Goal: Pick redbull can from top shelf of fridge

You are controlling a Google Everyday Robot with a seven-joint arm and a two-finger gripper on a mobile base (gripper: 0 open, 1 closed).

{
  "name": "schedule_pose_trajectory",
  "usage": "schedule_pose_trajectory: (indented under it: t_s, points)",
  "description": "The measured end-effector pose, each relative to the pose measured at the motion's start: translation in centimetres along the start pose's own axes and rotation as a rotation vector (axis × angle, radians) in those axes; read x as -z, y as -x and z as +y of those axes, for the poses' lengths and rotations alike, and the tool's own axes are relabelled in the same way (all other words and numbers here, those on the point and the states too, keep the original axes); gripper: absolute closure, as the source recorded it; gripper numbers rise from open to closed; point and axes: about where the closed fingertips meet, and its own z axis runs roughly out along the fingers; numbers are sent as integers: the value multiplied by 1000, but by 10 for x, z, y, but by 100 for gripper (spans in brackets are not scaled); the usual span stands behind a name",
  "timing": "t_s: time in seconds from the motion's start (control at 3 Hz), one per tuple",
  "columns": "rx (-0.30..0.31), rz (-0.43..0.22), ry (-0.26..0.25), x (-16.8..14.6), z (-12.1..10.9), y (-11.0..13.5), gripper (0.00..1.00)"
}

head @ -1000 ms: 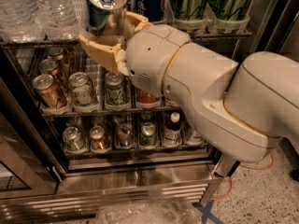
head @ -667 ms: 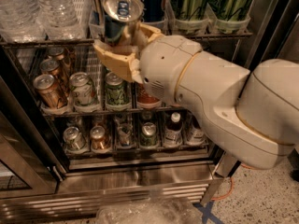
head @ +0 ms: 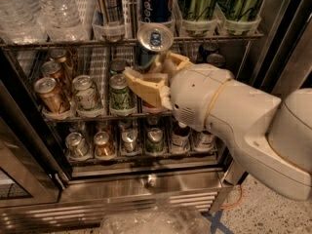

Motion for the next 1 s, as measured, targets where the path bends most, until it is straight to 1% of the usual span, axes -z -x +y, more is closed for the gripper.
schedule_pose_trajectory:
  t_s: [0.33,0.67,1.0]
  points:
    - [-20,28,-19,9,-4,-15,100]
    - [-53,40,-34,18,-1,-29,100]
    - [-141,55,-75,40,9,-54,100]
